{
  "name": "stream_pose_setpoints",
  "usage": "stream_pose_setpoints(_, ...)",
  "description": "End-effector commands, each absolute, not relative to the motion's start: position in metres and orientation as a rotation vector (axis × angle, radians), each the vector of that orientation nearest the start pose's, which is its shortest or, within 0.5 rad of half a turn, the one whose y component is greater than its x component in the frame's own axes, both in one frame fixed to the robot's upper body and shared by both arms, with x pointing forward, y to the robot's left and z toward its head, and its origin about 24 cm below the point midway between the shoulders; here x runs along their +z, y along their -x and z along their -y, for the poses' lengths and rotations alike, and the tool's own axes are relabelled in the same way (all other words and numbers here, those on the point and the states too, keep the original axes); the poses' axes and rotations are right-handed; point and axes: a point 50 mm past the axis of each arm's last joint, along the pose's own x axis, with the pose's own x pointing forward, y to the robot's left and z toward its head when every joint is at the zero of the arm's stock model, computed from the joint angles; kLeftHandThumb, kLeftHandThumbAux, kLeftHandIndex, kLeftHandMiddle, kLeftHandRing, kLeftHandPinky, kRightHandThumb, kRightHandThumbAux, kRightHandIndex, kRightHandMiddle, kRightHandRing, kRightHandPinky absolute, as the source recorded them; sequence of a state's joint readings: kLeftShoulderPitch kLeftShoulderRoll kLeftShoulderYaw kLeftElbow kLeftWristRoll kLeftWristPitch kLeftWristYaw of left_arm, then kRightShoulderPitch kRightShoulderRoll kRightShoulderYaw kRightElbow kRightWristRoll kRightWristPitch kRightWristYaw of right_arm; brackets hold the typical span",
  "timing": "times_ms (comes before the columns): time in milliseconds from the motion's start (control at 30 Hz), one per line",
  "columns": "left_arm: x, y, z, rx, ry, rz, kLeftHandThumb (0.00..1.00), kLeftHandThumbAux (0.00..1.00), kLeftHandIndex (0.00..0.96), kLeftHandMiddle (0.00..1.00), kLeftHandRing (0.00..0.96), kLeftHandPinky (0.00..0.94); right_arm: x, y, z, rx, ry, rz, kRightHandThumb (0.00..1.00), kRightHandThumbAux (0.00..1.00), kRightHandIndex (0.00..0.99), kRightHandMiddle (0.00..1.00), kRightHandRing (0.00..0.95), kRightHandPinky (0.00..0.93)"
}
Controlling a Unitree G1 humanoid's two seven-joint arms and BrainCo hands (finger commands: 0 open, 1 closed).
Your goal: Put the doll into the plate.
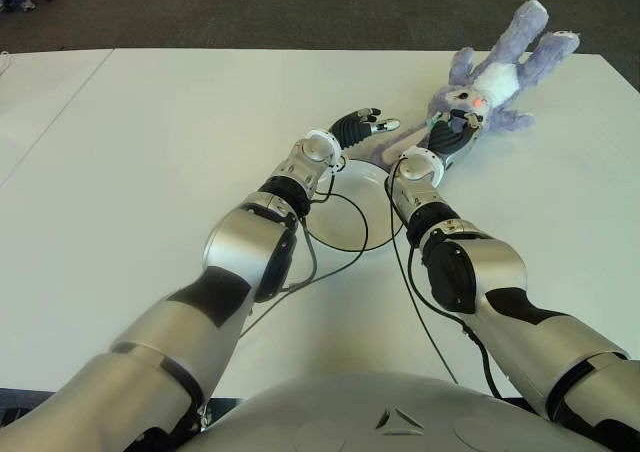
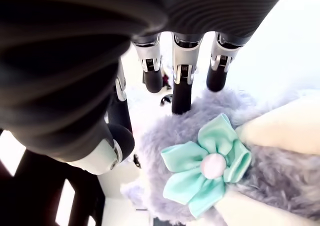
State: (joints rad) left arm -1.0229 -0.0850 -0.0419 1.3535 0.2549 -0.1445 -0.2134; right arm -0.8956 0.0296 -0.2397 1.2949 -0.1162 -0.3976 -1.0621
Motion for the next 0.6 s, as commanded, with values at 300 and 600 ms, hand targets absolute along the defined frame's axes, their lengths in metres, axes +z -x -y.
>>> stream_pose_setpoints(300, 0.0404, -0.3668, -0.0467, -0.595, -0.39, -0.285, 0.0, 0.389, 0.0, 0.0, 0.0, 0.0, 0.0503, -0.3492, 0.143, -0.971, -0.012, -0.032, 0.677, 0.726, 0.4, 0.149, 0.111, 0.081)
stream_pose_setpoints(600, 0.0367, -0.3646, -0.0475, -0.593, -0.356, -0.294, 0.0, 0.39, 0.0, 0.0, 0.0, 0.0, 0.0518, -0.3482, 0.1406, -0.993, -0.109, -0.022, 0.682, 0.725, 0.402, 0.194, 0.164, 0.155)
